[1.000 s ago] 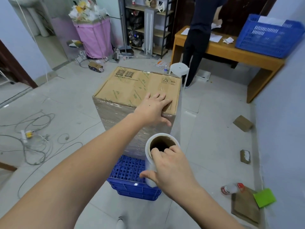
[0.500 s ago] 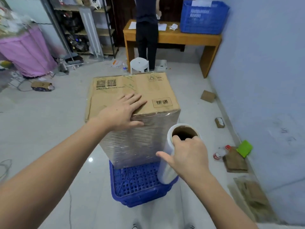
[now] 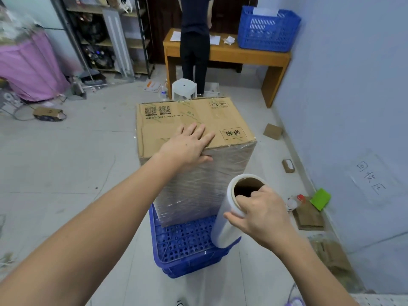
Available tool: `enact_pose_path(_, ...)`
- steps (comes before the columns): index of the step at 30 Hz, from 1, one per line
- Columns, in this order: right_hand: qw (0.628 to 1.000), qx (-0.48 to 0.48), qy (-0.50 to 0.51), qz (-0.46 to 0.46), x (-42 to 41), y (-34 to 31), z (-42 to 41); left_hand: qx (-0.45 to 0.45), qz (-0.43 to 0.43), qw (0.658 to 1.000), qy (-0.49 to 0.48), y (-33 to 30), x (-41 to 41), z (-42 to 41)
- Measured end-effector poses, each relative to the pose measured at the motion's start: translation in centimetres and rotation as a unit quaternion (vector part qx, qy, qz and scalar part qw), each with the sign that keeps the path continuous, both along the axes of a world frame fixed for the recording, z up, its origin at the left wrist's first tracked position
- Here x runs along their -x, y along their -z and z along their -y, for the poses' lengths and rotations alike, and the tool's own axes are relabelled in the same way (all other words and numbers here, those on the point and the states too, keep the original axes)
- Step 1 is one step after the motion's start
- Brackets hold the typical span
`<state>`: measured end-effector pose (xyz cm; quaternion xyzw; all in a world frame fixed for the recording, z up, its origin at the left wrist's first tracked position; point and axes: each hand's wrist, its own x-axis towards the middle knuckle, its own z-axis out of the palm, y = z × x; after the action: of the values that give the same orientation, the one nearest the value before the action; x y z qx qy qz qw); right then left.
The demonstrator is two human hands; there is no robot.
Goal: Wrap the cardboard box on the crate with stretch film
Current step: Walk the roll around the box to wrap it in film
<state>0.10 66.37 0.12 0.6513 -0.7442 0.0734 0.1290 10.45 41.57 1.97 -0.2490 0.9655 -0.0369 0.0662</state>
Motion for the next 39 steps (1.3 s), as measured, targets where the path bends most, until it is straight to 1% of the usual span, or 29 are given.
enact_pose_path(3,0.998,0.012,-0.060,0.013,-0.8,0.0,0.3,-0.003,0.000,1.000,-0.007,-0.1,0.4,-0.5)
enact_pose_path(8,0.984,0.032,-0.163,0.064,-2.0,0.4,0.5,0.001,-0.001,1.000,-0.014,0.6,-0.2,-0.9)
enact_pose_path(12,0.976,0.035,-0.200,0.075,-2.8,0.5,1.7,0.006,-0.012,1.000,-0.016,0.8,-0.3,-0.8)
enact_pose_path(16,0.977,0.007,-0.206,0.044,-3.4,0.7,2.8,0.012,-0.012,1.000,-0.018,1.0,-0.3,-0.7)
enact_pose_path(22,0.982,-0.002,-0.174,0.075,-3.8,0.8,3.3,0.016,-0.016,1.000,-0.018,1.0,-0.4,-0.6)
enact_pose_path(26,0.988,-0.047,-0.143,0.045,-4.6,0.2,2.8,0.016,-0.014,1.000,-0.016,1.2,-0.5,-0.5)
enact_pose_path(29,0.993,-0.064,-0.096,0.015,-5.9,-0.7,2.3,0.028,-0.038,0.999,-0.006,1.2,-0.6,-0.2)
enact_pose_path(33,0.998,-0.063,-0.002,0.027,-8.7,-1.8,2.4,0.028,-0.068,0.997,0.007,1.6,-0.8,0.1)
enact_pose_path(37,0.993,-0.069,0.099,0.018,-10.8,-1.6,3.8,-0.036,-0.105,0.994,0.010,1.7,-1.1,0.5)
enact_pose_path(39,0.988,-0.062,0.131,0.055,-12.1,-2.1,4.4,-0.072,-0.118,0.990,0.022,1.5,-1.1,1.1)
